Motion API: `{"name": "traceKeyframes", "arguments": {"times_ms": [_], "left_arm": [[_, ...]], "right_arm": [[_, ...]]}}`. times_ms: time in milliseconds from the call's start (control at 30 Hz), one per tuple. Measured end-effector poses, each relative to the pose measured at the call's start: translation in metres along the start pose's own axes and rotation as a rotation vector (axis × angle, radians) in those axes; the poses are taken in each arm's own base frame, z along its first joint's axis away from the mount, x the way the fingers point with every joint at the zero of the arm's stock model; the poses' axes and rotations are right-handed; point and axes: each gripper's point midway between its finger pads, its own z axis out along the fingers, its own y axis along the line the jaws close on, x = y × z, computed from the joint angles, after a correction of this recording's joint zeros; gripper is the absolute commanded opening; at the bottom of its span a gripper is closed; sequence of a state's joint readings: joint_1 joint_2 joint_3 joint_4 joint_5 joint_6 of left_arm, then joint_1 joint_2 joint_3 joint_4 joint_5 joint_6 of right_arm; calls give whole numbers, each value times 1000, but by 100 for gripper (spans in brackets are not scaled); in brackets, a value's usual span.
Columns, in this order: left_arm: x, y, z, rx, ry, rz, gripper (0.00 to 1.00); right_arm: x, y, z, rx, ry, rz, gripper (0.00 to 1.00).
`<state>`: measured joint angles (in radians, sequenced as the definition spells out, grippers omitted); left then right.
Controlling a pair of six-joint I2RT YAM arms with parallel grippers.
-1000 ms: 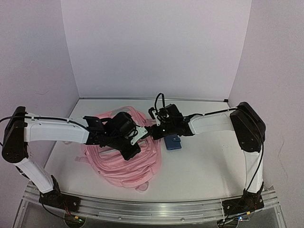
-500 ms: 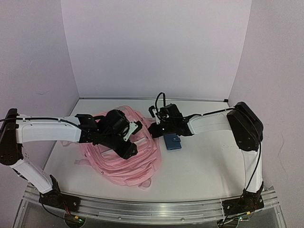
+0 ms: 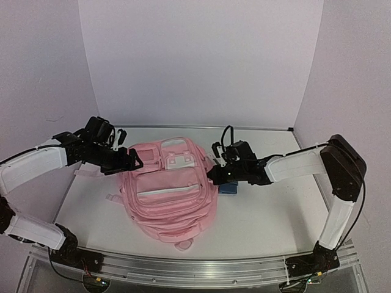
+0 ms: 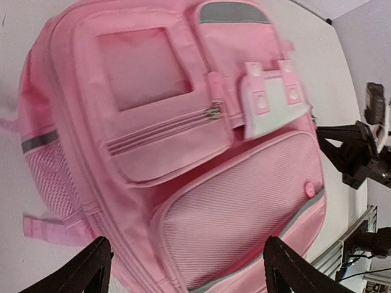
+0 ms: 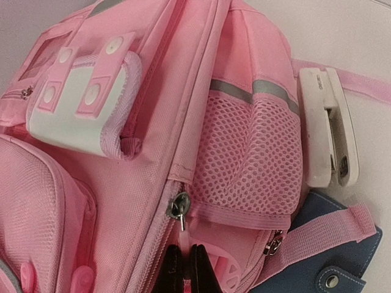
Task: Pack the student bag
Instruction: Unzip the student bag at the center of the board.
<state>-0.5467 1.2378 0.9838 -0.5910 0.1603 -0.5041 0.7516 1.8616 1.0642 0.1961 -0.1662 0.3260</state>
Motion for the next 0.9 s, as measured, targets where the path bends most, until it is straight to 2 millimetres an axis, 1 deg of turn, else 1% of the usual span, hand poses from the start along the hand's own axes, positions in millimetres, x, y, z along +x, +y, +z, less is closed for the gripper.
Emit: {"name": "traceKeyframes", "arguments": {"times_ms": [100,200,233,267,333,400,433,500,533,567,667,733,800,867,900], "left_arm": [[11,21,13,-23,65,-74,86],[25,35,25,-31,122,-113,87],[29,39,29,-30,136,-125,87],[32,42,31,-27,144,-133,87],[35,46,35,-22,154,-149,87],[34,48,39,-13,155,-160,86],[33,48,41,-7,154,-163,85],[29,50,46,-1,148,-166,80],[29,51,49,1,148,-170,77],[28,53,52,4,150,-174,71],[30,62,60,9,154,-198,62],[33,67,64,11,159,-212,60],[34,68,68,20,162,-222,60],[32,68,70,26,158,-221,58],[32,68,72,29,156,-220,55]], "right_arm": [[11,-4,-17,4,5,29,0],[23,-6,-33,4,11,51,0],[26,-6,-38,1,12,54,2],[30,-4,-43,-4,15,55,8],[36,-1,-52,-16,18,56,34],[36,4,-62,-30,18,54,55],[34,7,-67,-38,12,53,63],[21,15,-81,-64,-22,43,72],[15,18,-87,-76,-39,39,76],[9,22,-93,-87,-56,35,78],[-11,35,-105,-126,-96,33,86],[-23,43,-109,-151,-114,39,89],[-29,48,-109,-173,-114,57,90],[-30,53,-103,-187,-100,70,90],[-28,54,-98,-192,-87,77,90]]}}
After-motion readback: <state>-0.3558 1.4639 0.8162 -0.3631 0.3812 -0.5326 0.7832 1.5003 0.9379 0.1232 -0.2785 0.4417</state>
